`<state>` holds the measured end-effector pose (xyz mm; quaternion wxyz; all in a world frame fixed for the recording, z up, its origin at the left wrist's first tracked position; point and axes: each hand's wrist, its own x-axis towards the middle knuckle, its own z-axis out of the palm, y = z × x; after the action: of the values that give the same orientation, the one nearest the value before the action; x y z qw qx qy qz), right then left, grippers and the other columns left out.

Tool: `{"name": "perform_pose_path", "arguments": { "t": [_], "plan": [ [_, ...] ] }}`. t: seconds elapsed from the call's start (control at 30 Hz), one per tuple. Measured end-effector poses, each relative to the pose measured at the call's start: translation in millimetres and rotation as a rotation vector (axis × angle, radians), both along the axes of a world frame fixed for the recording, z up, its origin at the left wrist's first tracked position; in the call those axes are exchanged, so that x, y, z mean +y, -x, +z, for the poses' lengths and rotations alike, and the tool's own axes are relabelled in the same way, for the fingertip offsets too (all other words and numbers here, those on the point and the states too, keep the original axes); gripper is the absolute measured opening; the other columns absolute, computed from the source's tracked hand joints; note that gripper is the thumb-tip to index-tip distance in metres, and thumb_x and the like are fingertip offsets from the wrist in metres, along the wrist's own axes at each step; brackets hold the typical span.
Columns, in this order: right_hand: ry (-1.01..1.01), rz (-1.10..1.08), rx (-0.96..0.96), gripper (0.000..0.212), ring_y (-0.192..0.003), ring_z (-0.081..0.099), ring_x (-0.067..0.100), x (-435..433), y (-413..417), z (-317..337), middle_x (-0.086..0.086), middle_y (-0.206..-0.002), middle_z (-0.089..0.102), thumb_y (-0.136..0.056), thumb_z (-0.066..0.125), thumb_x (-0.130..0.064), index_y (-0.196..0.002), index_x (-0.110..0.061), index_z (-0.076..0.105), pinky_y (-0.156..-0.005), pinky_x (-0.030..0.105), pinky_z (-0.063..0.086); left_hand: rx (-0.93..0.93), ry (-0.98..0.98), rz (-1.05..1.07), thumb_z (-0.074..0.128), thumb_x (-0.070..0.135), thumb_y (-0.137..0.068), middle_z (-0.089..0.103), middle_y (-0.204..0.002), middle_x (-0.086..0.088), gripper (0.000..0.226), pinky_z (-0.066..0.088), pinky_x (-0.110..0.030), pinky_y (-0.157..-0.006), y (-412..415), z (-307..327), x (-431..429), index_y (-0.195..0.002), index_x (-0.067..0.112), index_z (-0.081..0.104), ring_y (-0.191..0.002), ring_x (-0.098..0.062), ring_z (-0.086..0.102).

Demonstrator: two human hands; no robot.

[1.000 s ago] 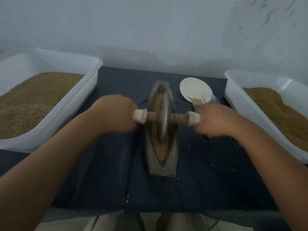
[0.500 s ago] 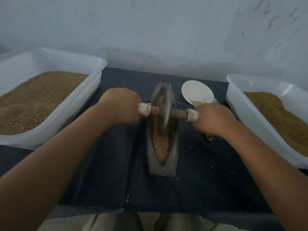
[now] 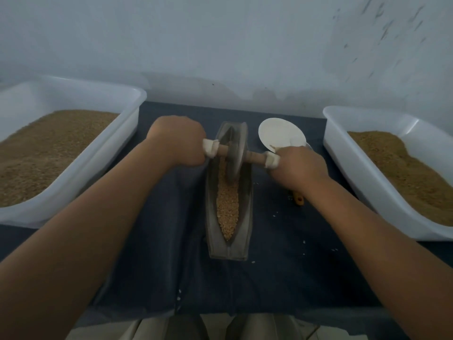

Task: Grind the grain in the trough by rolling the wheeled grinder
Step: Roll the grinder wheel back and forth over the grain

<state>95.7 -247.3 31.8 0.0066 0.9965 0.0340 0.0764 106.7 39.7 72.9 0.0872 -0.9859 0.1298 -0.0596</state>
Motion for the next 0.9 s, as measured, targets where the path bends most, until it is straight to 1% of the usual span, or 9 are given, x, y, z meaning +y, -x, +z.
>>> {"name": "perform_pose_path", "arguments": {
  "t": [0.1,0.2,0.33,0.43,0.57,0.67,0.77,0.83,0.9],
  "plan": [
    [0.033,0.151,-0.014,0.049,-0.067,0.053,0.012,-7.6,37.1,10.2,-0.011,-0.071,0.058,-0.083,0.028,-0.069,-0.078,-0.032,0.061,-0.053,0.029,0.033,0.042,0.034,-0.043,0.061,0.055,-0.079,0.06,-0.071,0.01,0.026,0.043,-0.031,-0.061,35.5,-12.7,14.7,-0.072,0.03,0.059,-0.067,-0.016,0.058],
    [-0.008,0.279,0.037,0.042,-0.055,0.05,0.003,-16.4,69.8,21.5,-0.011,-0.059,0.054,-0.07,0.027,-0.067,-0.065,-0.034,0.053,-0.048,0.029,0.038,-0.026,0.07,-0.084,0.056,0.064,-0.083,0.055,-0.06,0.011,0.035,0.035,-0.026,-0.05,72.6,-31.0,30.7,-0.067,0.032,0.056,-0.055,-0.007,0.052],
    [0.07,0.224,-0.044,0.045,-0.059,0.051,0.01,-8.4,55.9,15.2,-0.009,-0.064,0.054,-0.078,0.031,-0.068,-0.069,-0.032,0.056,-0.051,0.028,0.034,-0.018,0.105,-0.055,0.052,0.062,-0.075,0.057,-0.063,0.011,0.033,0.035,-0.026,-0.051,60.1,-33.0,25.8,-0.067,0.031,0.057,-0.058,-0.011,0.055],
    [0.111,0.125,-0.154,0.036,-0.063,0.052,0.021,5.2,13.1,17.4,-0.006,-0.068,0.054,-0.091,0.053,-0.056,-0.073,-0.026,0.058,-0.053,0.028,0.032,-0.012,0.166,0.052,0.048,0.063,-0.077,0.061,-0.074,0.009,0.038,0.041,-0.031,-0.059,24.8,-24.1,14.7,-0.071,0.028,0.06,-0.069,-0.019,0.06],
    [0.134,0.121,-0.171,0.03,-0.058,0.049,0.018,17.3,-8.0,31.7,-0.004,-0.065,0.054,-0.087,0.065,-0.042,-0.068,-0.022,0.055,-0.053,0.027,0.035,0.033,0.227,0.087,0.054,0.057,-0.083,0.065,-0.077,0.007,0.034,0.046,-0.032,-0.062,15.6,-25.9,11.6,-0.073,0.026,0.064,-0.07,-0.018,0.061],
    [0.173,0.198,-0.073,0.027,-0.058,0.049,0.014,7.7,25.1,33.6,-0.007,-0.064,0.054,-0.084,0.06,-0.046,-0.066,-0.026,0.054,-0.05,0.026,0.03,0.004,0.191,0.05,0.054,0.059,-0.081,0.06,-0.067,0.01,0.034,0.038,-0.028,-0.052,48.8,-34.6,21.8,-0.068,0.028,0.06,-0.06,-0.012,0.056],
    [0.092,0.314,-0.048,0.033,-0.052,0.046,0.009,-8.3,69.8,29.7,-0.01,-0.056,0.048,-0.073,0.041,-0.062,-0.06,-0.032,0.047,-0.046,0.024,0.028,-0.149,0.13,-0.035,0.049,0.066,-0.075,0.05,-0.055,0.012,0.038,0.025,-0.023,-0.047,83.7,-45.4,33.6,-0.061,0.031,0.05,-0.049,-0.007,0.045],
    [0.059,0.328,-0.052,0.035,-0.05,0.045,0.005,-12.8,74.3,23.7,-0.01,-0.054,0.048,-0.072,0.034,-0.064,-0.06,-0.034,0.047,-0.045,0.025,0.034,-0.191,0.113,-0.066,0.046,0.069,-0.075,0.047,-0.053,0.012,0.039,0.023,-0.022,-0.046,84.9,-46.0,35.2,-0.06,0.032,0.047,-0.046,-0.006,0.043],
    [0.094,0.254,-0.074,0.037,-0.058,0.051,0.011,-8.0,57.1,17.2,-0.009,-0.06,0.052,-0.08,0.04,-0.063,-0.065,-0.032,0.052,-0.05,0.028,0.039,-0.149,0.11,-0.028,0.048,0.067,-0.079,0.051,-0.058,0.011,0.039,0.027,-0.023,-0.048,69.5,-42.2,28.5,-0.063,0.031,0.052,-0.051,-0.009,0.047]
  ]
}}
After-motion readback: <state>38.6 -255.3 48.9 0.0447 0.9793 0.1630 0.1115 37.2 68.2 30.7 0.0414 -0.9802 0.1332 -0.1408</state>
